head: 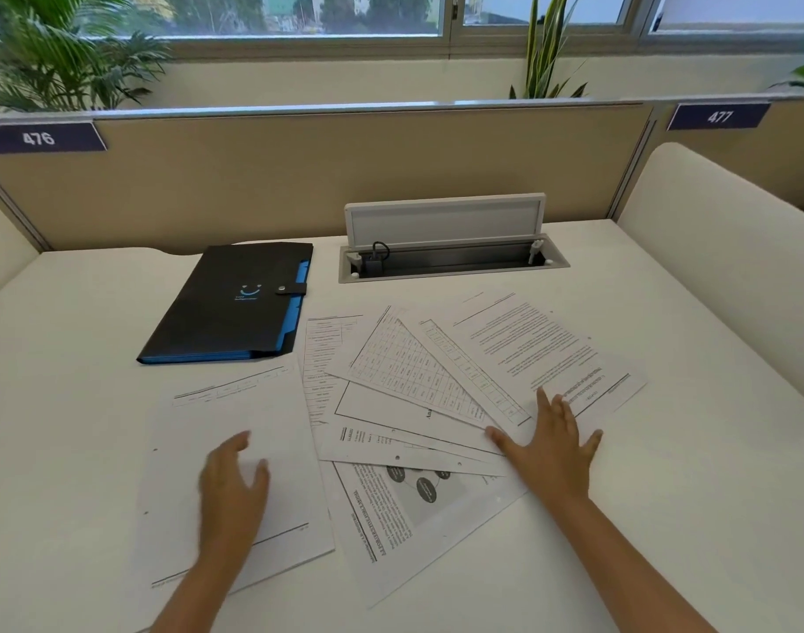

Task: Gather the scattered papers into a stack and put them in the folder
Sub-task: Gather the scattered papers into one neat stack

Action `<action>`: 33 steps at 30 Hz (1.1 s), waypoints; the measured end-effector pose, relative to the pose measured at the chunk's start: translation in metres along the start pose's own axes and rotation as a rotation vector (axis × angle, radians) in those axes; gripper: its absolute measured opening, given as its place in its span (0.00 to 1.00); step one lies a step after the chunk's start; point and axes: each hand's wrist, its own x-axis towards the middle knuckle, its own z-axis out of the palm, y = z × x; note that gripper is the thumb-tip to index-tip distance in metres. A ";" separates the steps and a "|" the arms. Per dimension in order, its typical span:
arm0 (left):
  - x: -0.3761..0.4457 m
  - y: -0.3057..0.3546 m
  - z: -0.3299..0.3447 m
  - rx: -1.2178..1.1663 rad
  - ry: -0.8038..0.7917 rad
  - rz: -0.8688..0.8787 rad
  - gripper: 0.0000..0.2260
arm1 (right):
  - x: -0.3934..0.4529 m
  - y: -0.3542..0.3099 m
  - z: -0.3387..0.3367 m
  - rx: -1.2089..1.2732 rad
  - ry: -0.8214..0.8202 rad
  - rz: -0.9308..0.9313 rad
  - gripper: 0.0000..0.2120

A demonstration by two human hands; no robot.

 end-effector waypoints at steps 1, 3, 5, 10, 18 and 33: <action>-0.005 0.008 0.010 0.000 -0.056 0.051 0.17 | 0.000 0.000 0.000 0.005 0.007 0.007 0.51; -0.012 0.021 0.028 0.013 -0.149 0.167 0.18 | -0.001 0.000 -0.002 0.015 0.012 0.011 0.51; -0.015 0.030 0.041 0.049 -0.222 0.283 0.20 | -0.001 -0.001 -0.003 0.028 0.007 0.009 0.49; -0.010 0.029 0.067 0.261 -0.387 0.410 0.22 | -0.002 -0.002 -0.006 0.069 0.022 0.023 0.42; -0.013 0.012 0.072 0.346 -0.387 0.499 0.23 | -0.010 -0.005 -0.012 0.079 0.111 0.043 0.23; -0.005 0.037 0.084 0.522 -0.652 0.530 0.32 | -0.016 -0.020 -0.037 0.272 0.331 -0.107 0.23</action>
